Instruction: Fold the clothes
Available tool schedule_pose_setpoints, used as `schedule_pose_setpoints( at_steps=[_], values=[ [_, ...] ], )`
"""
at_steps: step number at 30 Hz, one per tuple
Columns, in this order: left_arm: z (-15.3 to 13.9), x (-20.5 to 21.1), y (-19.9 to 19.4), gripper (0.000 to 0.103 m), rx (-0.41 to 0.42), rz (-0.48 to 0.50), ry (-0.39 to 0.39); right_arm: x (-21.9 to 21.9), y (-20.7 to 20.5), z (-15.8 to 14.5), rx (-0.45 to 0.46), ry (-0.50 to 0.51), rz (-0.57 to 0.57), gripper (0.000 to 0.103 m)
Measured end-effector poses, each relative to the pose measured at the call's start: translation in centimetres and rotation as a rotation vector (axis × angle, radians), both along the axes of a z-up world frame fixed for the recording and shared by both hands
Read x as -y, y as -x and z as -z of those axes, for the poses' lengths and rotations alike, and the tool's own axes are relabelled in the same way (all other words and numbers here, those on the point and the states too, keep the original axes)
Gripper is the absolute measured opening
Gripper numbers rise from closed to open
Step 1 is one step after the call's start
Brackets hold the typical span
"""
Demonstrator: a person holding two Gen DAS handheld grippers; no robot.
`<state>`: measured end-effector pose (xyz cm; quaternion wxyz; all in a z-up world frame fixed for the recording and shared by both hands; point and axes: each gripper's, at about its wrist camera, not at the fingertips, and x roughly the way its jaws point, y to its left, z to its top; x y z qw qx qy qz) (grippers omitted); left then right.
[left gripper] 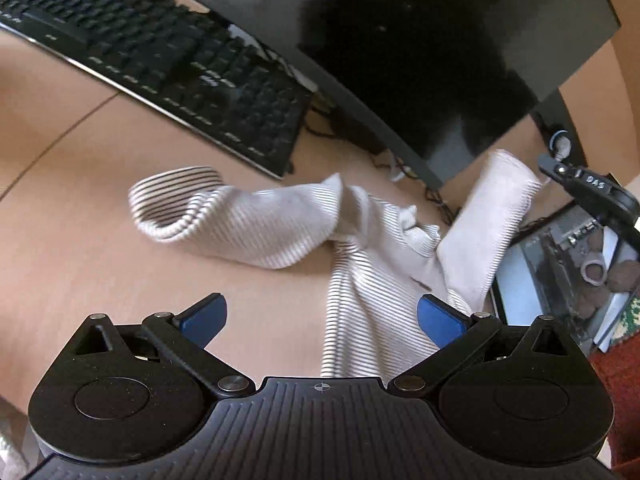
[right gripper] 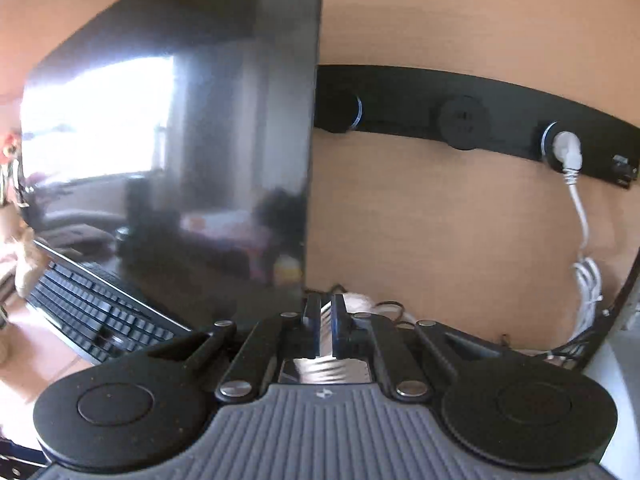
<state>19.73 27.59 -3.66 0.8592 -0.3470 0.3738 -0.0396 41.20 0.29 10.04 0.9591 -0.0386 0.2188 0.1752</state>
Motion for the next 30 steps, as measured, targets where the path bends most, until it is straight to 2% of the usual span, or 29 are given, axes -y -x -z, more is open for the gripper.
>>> schedule_pose_setpoints(
  at_steps=[4,7,13,16,18,20,22,25,27,30],
  values=[
    [0.0,-0.1,0.1,0.103,-0.01,-0.001,-0.018,1.1,0.2,0.6,-0.012,-0.048,0.023,0.012],
    [0.1,0.1,-0.3,0.103,-0.019,0.004,-0.026,2.8,0.3,2.6,-0.064,-0.063,0.086,0.015],
    [0.1,1.4,-1.0,0.103,-0.037,0.037,-0.071,6.7,1.6,9.7,-0.233,-0.038,0.193,0.015],
    [-0.4,2.6,-1.5,0.103,-0.043,0.071,-0.149,7.9,2.5,13.3,-0.309,-0.023,0.229,0.016],
    [-0.9,3.6,-2.0,0.103,-0.031,0.118,-0.194,9.0,3.2,15.4,-0.365,-0.025,0.258,0.025],
    [-1.4,4.9,-3.0,0.103,-0.008,0.164,-0.195,10.1,4.0,17.5,-0.41,-0.027,0.266,0.026],
    [-1.9,6.4,-4.7,0.103,0.019,0.198,-0.172,10.4,4.9,18.0,-0.376,-0.009,0.233,0.026],
    [-2.1,9.0,-8.1,0.103,0.053,0.239,-0.17,9.6,6.4,17.6,-0.32,0.085,0.188,0.03],
    [-1.8,10.4,-10.6,0.103,0.047,0.249,-0.189,9.0,7.5,17.1,-0.25,0.178,0.149,0.04],
    [-0.7,11.6,-14.3,0.102,0.003,0.243,-0.22,8.3,8.7,17.1,-0.149,0.35,0.086,0.043]
  ],
)
